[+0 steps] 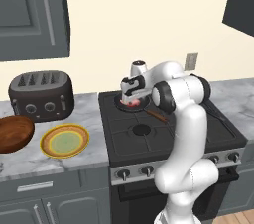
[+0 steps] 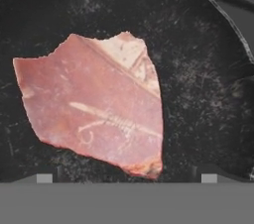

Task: Place one of the steaks on the plate and the other in the bowl. Then place the bowl in the fridge.

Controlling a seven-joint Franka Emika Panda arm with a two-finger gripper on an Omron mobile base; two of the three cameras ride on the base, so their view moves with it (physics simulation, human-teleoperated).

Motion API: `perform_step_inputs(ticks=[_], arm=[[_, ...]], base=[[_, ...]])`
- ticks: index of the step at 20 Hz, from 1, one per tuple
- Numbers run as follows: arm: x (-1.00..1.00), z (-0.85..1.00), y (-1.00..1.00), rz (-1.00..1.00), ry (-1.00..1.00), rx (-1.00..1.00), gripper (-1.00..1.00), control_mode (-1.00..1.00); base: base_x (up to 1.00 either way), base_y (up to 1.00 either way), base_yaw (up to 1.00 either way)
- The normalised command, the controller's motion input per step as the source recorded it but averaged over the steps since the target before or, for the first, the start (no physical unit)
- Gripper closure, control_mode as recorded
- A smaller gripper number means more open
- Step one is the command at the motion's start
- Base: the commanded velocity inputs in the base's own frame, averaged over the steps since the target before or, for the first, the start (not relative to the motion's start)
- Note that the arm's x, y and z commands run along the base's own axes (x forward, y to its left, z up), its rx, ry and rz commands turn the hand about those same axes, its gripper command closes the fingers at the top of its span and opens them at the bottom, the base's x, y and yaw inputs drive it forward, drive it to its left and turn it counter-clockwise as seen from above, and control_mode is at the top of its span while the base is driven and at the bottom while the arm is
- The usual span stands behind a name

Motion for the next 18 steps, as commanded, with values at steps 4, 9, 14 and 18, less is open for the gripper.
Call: perform_step_inputs(ticks=[4,9,14,18], arm=[[0.00,-0.34,0.00,0.01,0.00,-0.03,-1.00,-1.00],[0.10,-0.11,-0.01,0.02,0.00,-0.01,-1.00,-1.00],[0.24,0.00,0.00,0.04,0.00,0.00,-1.00,-1.00],[0.11,-0.08,0.00,0.02,0.00,-0.01,-1.00,-1.00]], base=[[0.00,0.00,0.00],[0.00,0.00,0.00],[0.00,0.00,0.00],[0.00,0.00,0.00]])
